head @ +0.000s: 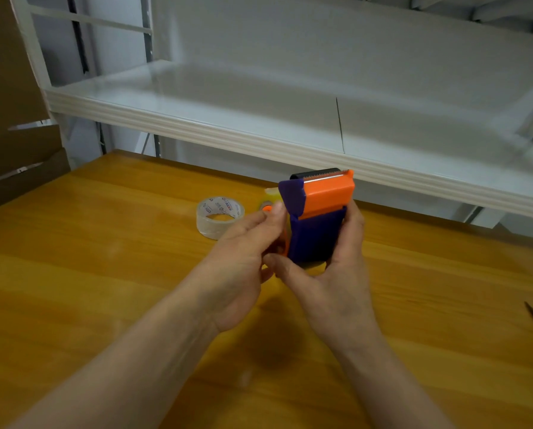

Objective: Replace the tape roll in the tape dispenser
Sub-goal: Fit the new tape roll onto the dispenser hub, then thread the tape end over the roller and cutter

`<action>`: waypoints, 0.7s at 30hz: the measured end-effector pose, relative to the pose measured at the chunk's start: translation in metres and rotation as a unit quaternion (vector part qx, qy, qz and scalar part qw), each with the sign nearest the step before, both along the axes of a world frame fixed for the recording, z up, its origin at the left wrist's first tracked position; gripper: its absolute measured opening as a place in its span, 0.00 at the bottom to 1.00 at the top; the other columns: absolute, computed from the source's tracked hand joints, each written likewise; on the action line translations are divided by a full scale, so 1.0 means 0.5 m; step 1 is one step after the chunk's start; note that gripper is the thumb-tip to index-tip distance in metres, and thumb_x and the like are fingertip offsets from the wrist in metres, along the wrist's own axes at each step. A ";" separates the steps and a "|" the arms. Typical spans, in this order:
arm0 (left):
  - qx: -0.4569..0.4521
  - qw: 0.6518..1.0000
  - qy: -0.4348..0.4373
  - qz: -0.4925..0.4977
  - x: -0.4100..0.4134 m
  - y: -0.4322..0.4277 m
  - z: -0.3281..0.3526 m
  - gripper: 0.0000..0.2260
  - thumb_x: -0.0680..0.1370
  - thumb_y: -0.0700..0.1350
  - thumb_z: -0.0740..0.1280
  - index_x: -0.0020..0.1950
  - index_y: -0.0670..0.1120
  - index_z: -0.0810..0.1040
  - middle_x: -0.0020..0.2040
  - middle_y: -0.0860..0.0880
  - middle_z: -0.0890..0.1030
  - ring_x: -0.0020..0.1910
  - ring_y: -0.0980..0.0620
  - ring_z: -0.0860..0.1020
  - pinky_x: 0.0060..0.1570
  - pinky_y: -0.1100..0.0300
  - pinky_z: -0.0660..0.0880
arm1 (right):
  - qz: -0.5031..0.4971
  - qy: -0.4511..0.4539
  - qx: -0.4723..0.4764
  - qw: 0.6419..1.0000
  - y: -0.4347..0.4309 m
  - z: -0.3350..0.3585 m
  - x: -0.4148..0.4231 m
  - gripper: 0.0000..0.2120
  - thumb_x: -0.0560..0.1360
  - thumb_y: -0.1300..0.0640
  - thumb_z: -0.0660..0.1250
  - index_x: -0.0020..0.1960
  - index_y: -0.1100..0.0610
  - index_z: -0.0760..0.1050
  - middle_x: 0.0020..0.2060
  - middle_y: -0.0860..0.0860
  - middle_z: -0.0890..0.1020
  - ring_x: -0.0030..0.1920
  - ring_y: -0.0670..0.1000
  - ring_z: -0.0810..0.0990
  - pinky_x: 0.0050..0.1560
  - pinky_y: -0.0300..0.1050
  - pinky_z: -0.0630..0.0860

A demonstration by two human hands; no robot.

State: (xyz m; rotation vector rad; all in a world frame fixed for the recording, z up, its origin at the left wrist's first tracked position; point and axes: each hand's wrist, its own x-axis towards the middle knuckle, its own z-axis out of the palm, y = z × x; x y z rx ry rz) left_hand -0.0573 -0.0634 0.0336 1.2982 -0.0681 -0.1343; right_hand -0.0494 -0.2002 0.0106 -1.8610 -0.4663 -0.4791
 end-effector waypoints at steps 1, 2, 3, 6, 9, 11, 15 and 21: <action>-0.007 1.000 0.003 -0.009 0.001 0.002 -0.001 0.25 0.75 0.62 0.61 0.65 0.49 0.79 0.59 0.44 0.85 0.63 0.45 0.81 0.68 0.45 0.71 | -0.002 0.001 0.000 1.000 0.000 0.000 0.000 0.50 0.65 0.52 0.81 0.77 0.45 0.54 0.68 0.44 0.72 0.69 0.43 0.72 0.62 0.39 0.77; -0.018 1.000 0.005 -0.018 0.001 0.005 0.000 0.26 0.73 0.64 0.60 0.63 0.50 0.80 0.59 0.44 0.85 0.63 0.44 0.82 0.68 0.44 0.71 | -0.003 0.002 0.001 1.000 0.000 0.000 0.000 0.50 0.64 0.51 0.81 0.77 0.45 0.55 0.68 0.43 0.72 0.69 0.44 0.72 0.63 0.42 0.77; -0.027 0.999 0.001 -0.030 0.001 0.008 0.000 0.27 0.73 0.66 0.61 0.61 0.50 0.81 0.59 0.44 0.85 0.62 0.43 0.82 0.67 0.42 0.73 | -0.003 0.003 0.002 1.000 0.000 0.000 -0.001 0.50 0.64 0.50 0.81 0.77 0.44 0.55 0.68 0.43 0.72 0.69 0.44 0.72 0.63 0.44 0.77; -0.047 0.994 -0.035 -0.092 0.000 0.015 -0.002 0.29 0.68 0.64 0.73 0.64 0.49 0.79 0.61 0.43 0.84 0.62 0.42 0.82 0.61 0.43 0.79 | 0.006 0.005 0.008 1.000 -0.001 0.000 -0.002 0.49 0.64 0.49 0.81 0.76 0.44 0.55 0.68 0.45 0.73 0.68 0.47 0.74 0.63 0.48 0.78; -0.042 0.994 -0.050 -0.088 0.007 0.021 -0.008 0.38 0.62 0.50 0.83 0.69 0.43 0.74 0.64 0.41 0.83 0.62 0.42 0.83 0.60 0.44 0.80 | 0.038 0.010 -0.015 0.999 -0.008 0.005 0.004 0.49 0.66 0.55 0.81 0.77 0.43 0.56 0.68 0.49 0.73 0.67 0.49 0.75 0.62 0.49 0.78; -0.021 0.996 -0.062 -0.065 0.013 0.029 -0.011 0.34 0.64 0.45 0.80 0.69 0.45 0.75 0.62 0.43 0.83 0.61 0.43 0.83 0.60 0.45 0.80 | 0.093 0.048 -0.041 0.994 -0.025 0.017 0.010 0.50 0.66 0.57 0.81 0.77 0.42 0.55 0.70 0.48 0.72 0.68 0.48 0.75 0.66 0.50 0.76; 0.058 0.991 -0.119 -0.036 0.020 0.045 -0.012 0.29 0.66 0.38 0.78 0.66 0.48 0.76 0.51 0.60 0.86 0.54 0.55 0.84 0.53 0.57 0.82 | 0.172 0.107 0.031 0.979 -0.079 0.047 0.020 0.36 0.71 0.65 0.71 0.75 0.48 0.64 0.67 0.46 0.76 0.68 0.47 0.76 0.67 0.55 0.76; 0.152 0.972 -0.136 -0.119 0.016 0.036 -0.018 0.27 0.63 0.37 0.78 0.61 0.47 0.76 0.49 0.53 0.86 0.51 0.53 0.85 0.48 0.61 0.80 | 0.026 0.068 0.093 0.993 -0.121 0.062 0.031 0.16 0.80 0.60 0.66 0.66 0.50 0.77 0.59 0.47 0.83 0.61 0.46 0.81 0.61 0.51 0.80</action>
